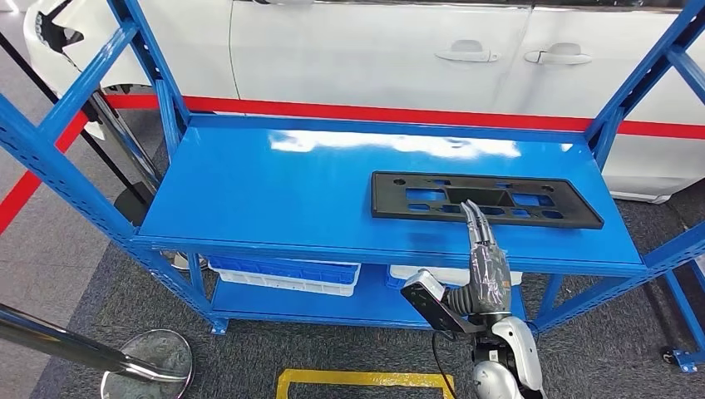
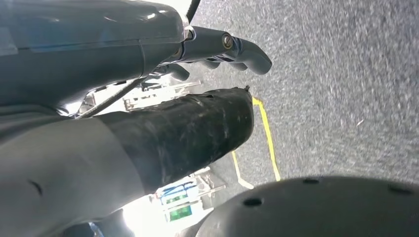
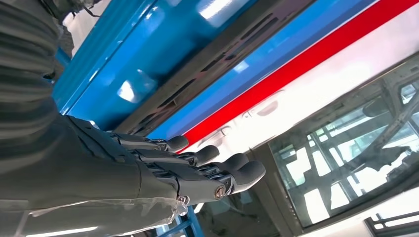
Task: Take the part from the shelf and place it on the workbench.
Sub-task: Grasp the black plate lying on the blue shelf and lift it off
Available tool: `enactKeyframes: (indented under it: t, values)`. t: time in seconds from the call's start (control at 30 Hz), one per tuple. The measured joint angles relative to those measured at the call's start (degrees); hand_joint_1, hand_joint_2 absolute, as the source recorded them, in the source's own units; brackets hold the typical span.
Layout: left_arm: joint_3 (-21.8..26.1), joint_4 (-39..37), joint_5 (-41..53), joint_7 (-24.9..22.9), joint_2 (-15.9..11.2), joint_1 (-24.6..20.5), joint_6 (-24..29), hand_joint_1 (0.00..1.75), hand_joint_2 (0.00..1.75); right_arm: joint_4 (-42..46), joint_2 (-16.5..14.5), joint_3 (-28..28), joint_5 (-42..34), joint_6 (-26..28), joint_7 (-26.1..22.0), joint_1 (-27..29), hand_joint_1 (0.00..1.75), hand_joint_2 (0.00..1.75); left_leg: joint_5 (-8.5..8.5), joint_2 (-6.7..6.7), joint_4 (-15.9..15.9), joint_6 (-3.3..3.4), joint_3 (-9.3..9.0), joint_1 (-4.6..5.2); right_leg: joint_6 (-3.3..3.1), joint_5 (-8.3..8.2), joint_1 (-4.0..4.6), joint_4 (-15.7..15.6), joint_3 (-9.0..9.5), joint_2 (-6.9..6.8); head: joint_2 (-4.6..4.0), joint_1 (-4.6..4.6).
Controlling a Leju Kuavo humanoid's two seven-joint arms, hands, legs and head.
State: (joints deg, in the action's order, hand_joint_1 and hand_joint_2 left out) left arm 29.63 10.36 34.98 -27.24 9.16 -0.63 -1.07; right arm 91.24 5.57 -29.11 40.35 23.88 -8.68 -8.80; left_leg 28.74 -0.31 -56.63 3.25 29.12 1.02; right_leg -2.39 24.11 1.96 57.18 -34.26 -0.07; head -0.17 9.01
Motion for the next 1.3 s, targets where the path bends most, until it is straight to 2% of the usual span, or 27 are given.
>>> enactKeyframes:
  t: [0.37, 0.5, 0.83, 0.97, 1.3]
  values:
    - [0.01, 0.00, 0.04, -0.03, 0.00, 0.01, -0.03, 0.00, 0.00, -1.32, 0.53, 0.07, -0.11, 0.80, -0.96, 0.93, 0.00, 1.75, -0.01, 0.01, 0.00, -0.01, -0.09, -0.01, 0.00, 0.00, 0.02, 0.16, -0.01, 0.04, 0.00, 0.00]
    - [0.01, 0.00, 0.08, -0.03, 0.00, 0.02, -0.04, 0.00, 0.00, -1.32, 0.55, 0.08, -0.14, 0.79, -0.96, 0.95, 0.00, 0.00, -0.01, 0.01, 0.00, -0.01, -0.10, -0.01, 0.00, 0.00, 0.01, 0.18, 0.00, 0.04, 0.00, 0.00]
    - [0.01, 0.00, 0.61, -0.03, 0.00, 0.02, -0.24, 0.00, 0.00, -1.34, 1.09, 0.53, -1.08, -0.32, -1.26, 0.93, 0.00, 0.00, -0.01, 0.01, 0.00, -0.01, -0.10, -0.01, 0.00, 0.00, 0.01, 0.19, 0.00, 0.04, 0.00, 0.00]
    - [0.01, 0.00, 0.72, 0.05, 0.00, 0.03, -0.33, 0.00, 0.00, -1.33, 1.27, 0.86, -2.05, -1.12, -1.66, 0.66, 0.00, 1.75, -0.01, 0.01, 0.00, -0.01, -0.09, -0.01, 0.00, 0.00, -0.01, 0.19, 0.00, 0.04, 0.00, 0.00]
    - [0.01, 0.00, 1.04, 0.28, -0.04, 0.04, -0.95, 0.00, 0.00, -1.33, 1.32, 1.48, -2.48, -3.01, -0.75, -0.39, 0.00, 1.75, -0.01, 0.01, -0.01, -0.01, -0.10, 0.00, 0.00, 0.00, -0.01, 0.19, 0.01, 0.02, 0.00, 0.00]
